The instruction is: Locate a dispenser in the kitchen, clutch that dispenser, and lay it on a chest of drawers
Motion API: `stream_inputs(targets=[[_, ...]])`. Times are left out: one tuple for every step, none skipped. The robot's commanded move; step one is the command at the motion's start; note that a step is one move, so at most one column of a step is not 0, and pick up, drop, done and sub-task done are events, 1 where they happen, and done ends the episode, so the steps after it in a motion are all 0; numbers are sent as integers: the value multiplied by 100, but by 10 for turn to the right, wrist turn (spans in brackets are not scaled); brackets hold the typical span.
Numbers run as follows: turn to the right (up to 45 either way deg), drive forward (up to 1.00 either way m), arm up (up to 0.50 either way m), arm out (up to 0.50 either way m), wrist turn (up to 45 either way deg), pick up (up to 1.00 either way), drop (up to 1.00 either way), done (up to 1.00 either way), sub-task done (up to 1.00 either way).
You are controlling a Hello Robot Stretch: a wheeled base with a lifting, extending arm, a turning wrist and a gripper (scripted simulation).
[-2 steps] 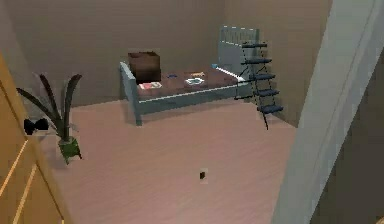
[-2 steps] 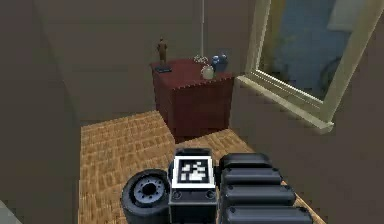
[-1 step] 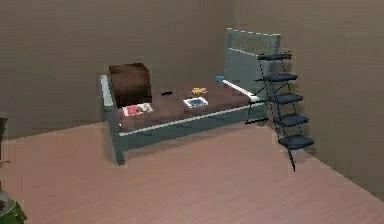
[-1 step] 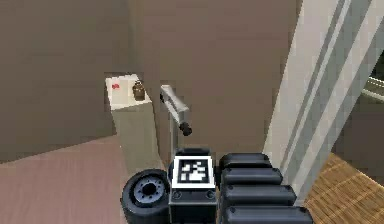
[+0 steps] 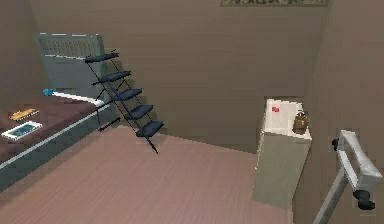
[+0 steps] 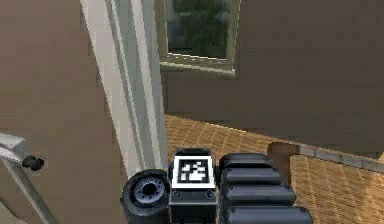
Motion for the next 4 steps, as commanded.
stream_inputs(targets=[[60, 0, 0, 0, 0, 0, 0, 0, 0], [30, 0, 0, 0, 0, 0, 0, 0, 0], [450, 0, 0, 0, 0, 0, 0, 0, 0], [120, 0, 0, 0, 0, 0, 0, 0, 0]])
